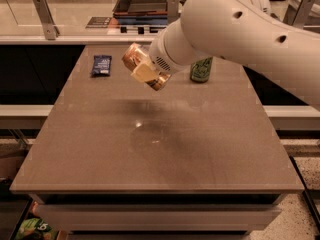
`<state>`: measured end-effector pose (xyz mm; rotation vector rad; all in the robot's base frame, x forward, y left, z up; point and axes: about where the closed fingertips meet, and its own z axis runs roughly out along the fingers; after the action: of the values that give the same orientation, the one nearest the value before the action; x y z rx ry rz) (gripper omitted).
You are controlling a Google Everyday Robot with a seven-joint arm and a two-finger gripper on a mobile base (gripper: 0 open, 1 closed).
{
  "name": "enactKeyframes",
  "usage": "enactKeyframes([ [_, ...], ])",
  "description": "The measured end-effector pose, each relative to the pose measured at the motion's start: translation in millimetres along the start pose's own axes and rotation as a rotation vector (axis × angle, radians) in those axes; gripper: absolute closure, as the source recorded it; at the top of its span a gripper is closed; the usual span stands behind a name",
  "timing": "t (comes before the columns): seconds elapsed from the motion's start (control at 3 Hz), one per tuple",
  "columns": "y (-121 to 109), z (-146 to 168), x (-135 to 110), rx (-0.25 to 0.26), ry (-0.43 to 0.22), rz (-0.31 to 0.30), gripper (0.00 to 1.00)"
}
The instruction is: Place orange can upright
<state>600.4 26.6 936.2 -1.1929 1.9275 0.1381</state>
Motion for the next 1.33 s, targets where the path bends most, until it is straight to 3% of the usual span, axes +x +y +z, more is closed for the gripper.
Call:
enactKeyframes([
  [0.67, 1.5, 22.3, -27.4, -0.061, -0.182, -0.048, 1.0],
  [1.33, 22.4, 33.0, -25.5, -0.12, -0.363, -0.019, 1.0],
])
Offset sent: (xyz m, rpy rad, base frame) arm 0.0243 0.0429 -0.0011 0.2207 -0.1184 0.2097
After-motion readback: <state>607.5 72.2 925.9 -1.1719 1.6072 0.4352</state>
